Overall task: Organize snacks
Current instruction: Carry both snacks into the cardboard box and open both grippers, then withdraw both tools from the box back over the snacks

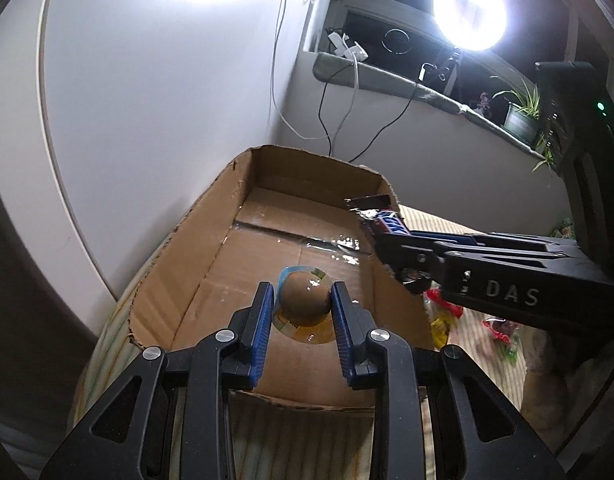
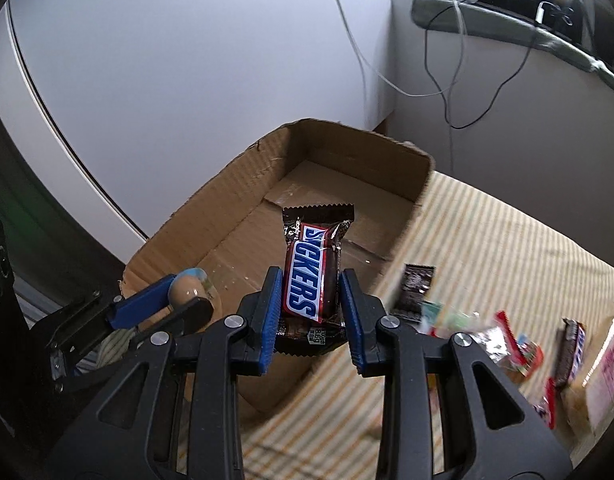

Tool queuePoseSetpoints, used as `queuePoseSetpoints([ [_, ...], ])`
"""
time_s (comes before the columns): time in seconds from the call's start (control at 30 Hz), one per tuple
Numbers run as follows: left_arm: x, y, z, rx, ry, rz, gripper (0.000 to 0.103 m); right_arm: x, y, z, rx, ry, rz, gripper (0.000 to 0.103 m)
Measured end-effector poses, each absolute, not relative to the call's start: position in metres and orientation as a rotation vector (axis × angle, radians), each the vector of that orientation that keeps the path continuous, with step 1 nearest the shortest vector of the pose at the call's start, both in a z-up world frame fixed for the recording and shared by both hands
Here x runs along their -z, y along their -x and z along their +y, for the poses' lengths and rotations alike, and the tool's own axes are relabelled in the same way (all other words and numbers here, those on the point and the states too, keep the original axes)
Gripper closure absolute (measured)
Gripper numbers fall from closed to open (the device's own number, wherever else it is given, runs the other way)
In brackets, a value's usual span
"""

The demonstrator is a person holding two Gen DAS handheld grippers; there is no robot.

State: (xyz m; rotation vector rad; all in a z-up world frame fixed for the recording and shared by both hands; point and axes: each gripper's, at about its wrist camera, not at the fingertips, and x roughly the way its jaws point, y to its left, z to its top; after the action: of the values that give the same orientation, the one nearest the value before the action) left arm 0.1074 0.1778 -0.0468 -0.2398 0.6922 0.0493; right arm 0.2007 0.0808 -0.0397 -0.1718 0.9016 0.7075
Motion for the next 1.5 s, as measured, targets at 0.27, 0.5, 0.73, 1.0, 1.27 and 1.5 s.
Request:
queuePoseSetpoints([
  [0.27,0.049,-0.107,0.183,-0.056,0.248,0.692,0.075,0.049,-0.205,0.094,-0.714,0.186,0.91,0.073],
  [0.5,0.047,-0.104,0.183,-0.068,0.243,0.687,0.074,0.043,-0.203,0.088,-0.703,0.175,0.878,0.042],
  [0.73,0.044,-0.099,0.18,-0.069,0.26,0.68,0.074,0.033,-0.196,0.072,-0.683,0.164,0.855,0.042],
  [1.0,0.04,-0.094,0.159,-0.027,0.253,0.679,0.074,0.028,-0.192,0.026,-0.609,0.124,0.839,0.042],
  [1.27,0.037,-0.092,0.124,0.053,0.224,0.687,0.074,0.028,-0.182,-0.033,-0.531,0.134,0.823,0.042],
  [1.5,0.045,-0.094,0.084,0.15,0.189,0.726,0.074,0.045,-0.169,-0.093,-0.461,0.118,0.882,0.042],
])
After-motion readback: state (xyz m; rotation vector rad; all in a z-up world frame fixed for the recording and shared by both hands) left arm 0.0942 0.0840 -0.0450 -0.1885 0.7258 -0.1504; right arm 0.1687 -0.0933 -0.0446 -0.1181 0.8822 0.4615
